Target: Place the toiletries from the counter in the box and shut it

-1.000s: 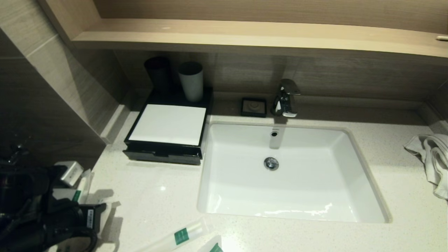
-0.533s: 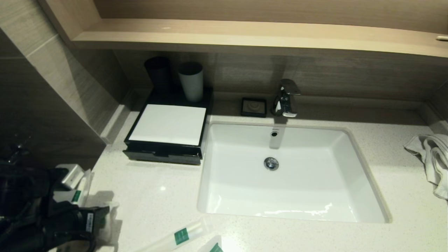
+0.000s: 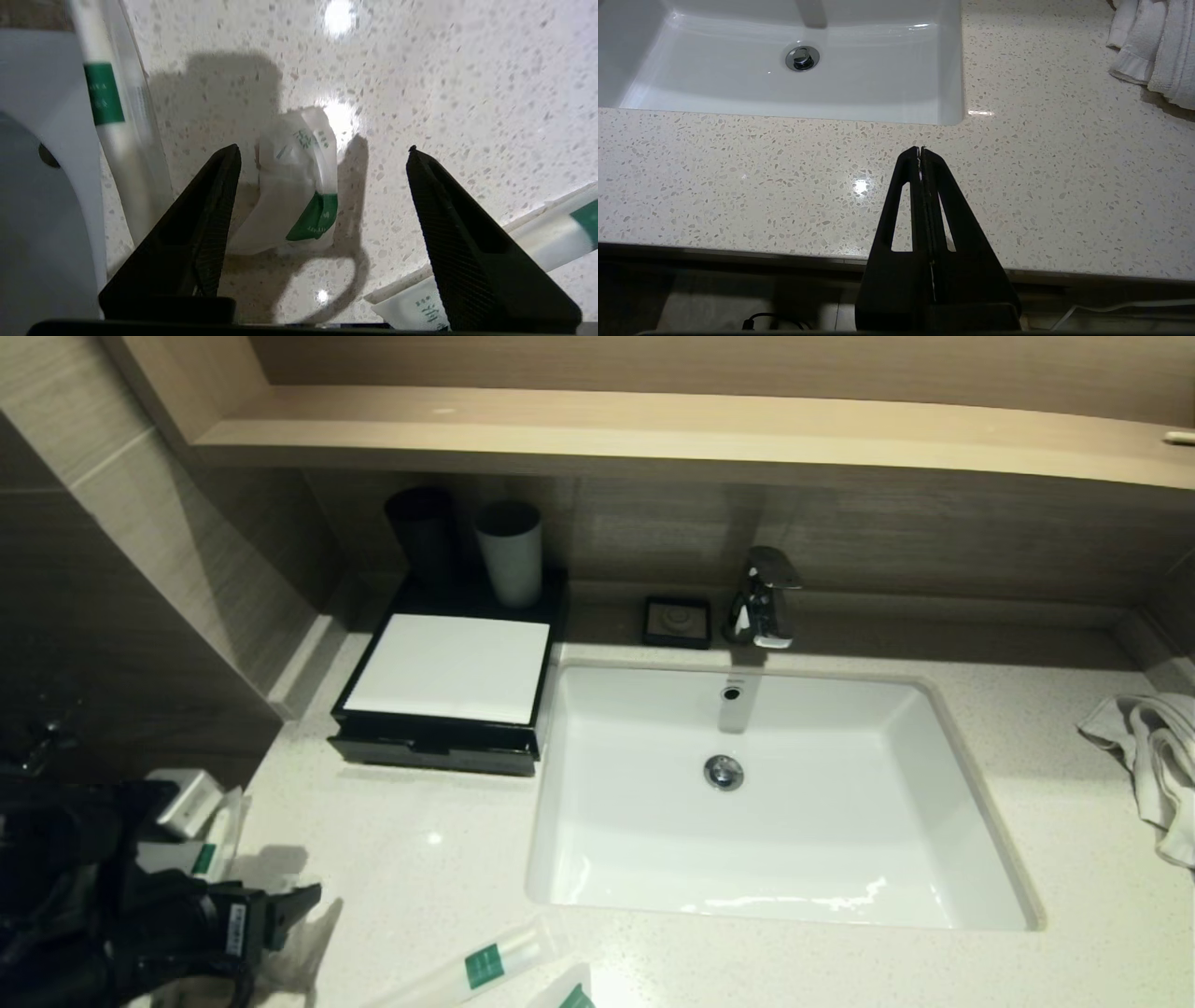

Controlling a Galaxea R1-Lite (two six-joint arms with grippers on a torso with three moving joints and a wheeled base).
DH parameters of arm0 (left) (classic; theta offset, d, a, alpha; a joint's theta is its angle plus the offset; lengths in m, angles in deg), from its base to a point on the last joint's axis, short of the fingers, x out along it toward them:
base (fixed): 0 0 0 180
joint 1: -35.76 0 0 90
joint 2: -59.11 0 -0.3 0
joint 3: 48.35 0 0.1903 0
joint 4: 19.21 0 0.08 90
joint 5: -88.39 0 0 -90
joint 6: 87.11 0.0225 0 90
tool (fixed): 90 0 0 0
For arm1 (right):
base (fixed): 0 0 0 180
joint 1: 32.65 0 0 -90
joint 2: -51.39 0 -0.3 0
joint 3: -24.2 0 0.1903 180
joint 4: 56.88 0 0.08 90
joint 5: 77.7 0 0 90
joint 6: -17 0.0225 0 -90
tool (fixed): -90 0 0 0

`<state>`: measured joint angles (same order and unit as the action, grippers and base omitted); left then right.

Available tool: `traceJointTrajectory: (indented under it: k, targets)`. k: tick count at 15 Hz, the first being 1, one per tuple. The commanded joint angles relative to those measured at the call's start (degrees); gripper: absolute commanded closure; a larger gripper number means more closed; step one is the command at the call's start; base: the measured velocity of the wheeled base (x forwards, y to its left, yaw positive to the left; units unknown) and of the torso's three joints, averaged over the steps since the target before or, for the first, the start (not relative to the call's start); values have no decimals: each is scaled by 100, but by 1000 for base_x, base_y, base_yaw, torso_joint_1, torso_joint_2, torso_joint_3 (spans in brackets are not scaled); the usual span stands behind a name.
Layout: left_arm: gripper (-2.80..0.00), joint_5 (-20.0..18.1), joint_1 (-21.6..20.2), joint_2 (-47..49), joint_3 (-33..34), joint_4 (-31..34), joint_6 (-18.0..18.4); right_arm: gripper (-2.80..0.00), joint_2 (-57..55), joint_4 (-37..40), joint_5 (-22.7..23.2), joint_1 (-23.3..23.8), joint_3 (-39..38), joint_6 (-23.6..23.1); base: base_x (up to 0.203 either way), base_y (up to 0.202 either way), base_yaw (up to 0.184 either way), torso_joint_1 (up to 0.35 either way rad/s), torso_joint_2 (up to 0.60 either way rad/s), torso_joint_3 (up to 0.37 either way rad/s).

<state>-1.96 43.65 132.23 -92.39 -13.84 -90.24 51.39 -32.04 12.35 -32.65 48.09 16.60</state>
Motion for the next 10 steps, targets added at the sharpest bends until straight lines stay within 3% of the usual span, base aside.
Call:
traceJointTrajectory:
  k: [1, 7, 8, 10]
  targets:
    - [-280, -48, -4, -236, -370, -18, -5, 0, 0, 2, 4, 0, 0, -4, 0, 0, 0, 0, 0, 0]
    - [-280, -367, 93, 137, -1328, -12, -39, 0, 0, 2, 4, 0, 0, -4, 0, 0, 0, 0, 0, 0]
    - [0, -375, 126, 263, -1455, -11, -38, 0, 0, 2, 4, 0, 0, -4, 0, 0, 0, 0, 0, 0]
    - [0, -371, 389, 450, -1782, -11, -52, 0, 0, 2, 4, 1, 0, -5, 0, 0, 0, 0, 0, 0]
